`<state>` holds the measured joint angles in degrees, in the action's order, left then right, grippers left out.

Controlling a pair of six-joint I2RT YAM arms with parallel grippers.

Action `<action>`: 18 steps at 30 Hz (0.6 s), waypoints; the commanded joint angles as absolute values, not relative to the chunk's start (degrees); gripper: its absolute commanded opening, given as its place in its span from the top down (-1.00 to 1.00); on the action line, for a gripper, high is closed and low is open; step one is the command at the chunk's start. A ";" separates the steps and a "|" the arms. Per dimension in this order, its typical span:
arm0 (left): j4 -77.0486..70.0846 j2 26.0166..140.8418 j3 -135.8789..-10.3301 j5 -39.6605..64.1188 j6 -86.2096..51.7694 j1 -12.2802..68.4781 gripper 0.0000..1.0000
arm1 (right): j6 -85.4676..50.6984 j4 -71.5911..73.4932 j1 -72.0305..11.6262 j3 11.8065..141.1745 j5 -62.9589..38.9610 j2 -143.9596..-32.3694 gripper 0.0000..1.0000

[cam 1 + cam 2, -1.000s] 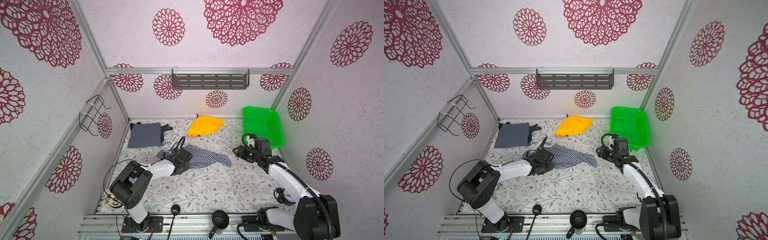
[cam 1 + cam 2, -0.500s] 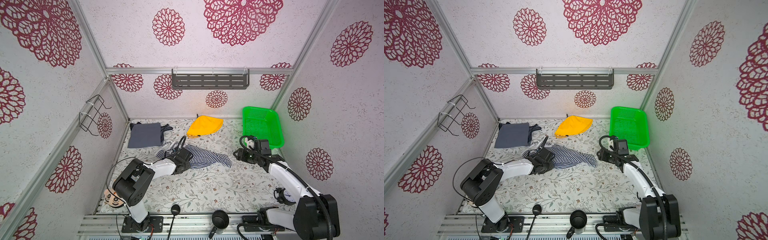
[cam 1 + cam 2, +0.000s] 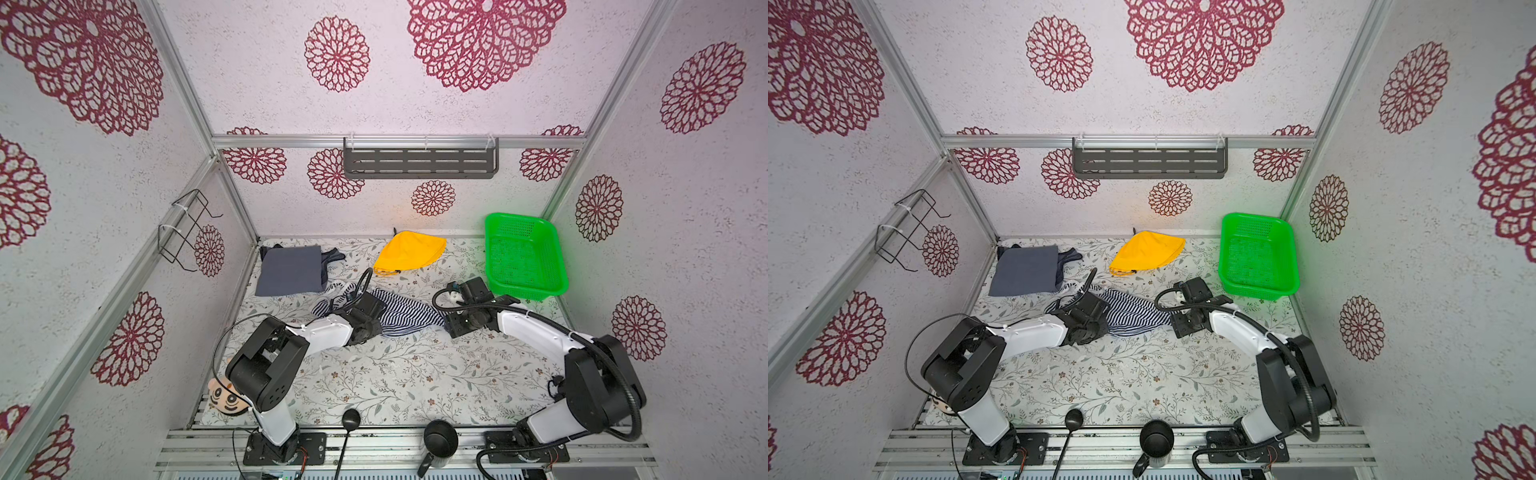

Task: Fold and stack tank tops
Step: Smooth out the tank top at the center of the table.

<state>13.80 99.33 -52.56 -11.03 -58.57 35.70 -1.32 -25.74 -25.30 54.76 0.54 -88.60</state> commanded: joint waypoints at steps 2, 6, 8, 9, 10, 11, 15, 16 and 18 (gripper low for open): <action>14.28 96.80 -52.91 -12.21 -58.01 35.25 1.00 | -1.56 -25.42 -26.32 56.95 5.45 -92.31 -0.24; 16.08 94.34 -52.66 -13.71 -57.41 35.24 1.00 | -4.81 -30.59 -26.72 59.46 6.04 -92.74 1.00; 17.84 91.90 -52.62 -14.76 -56.58 35.03 1.00 | -6.89 -32.74 -26.43 61.26 4.00 -90.70 1.00; 19.23 90.11 -52.89 -15.61 -55.91 34.85 1.00 | -8.17 -33.64 -25.98 62.69 1.74 -89.24 1.00; 21.14 88.28 -53.40 -16.42 -55.22 34.74 1.00 | -9.29 -33.96 -25.29 64.01 -1.13 -87.86 1.00; 22.85 85.87 -54.24 -17.25 -54.22 34.44 1.00 | -10.89 -33.73 -24.14 65.60 -5.24 -86.20 1.00; 29.88 76.62 -60.74 -16.70 -48.21 31.16 1.00 | -16.53 -30.64 -19.19 73.43 -19.99 -81.94 1.00; 31.31 75.03 -63.05 -16.22 -46.07 30.20 1.00 | -17.33 -30.11 -18.55 75.73 -21.49 -81.55 1.00; 36.25 72.06 -70.11 -15.55 -41.57 28.04 1.00 | -19.34 -27.35 -17.35 80.61 -24.90 -80.54 1.00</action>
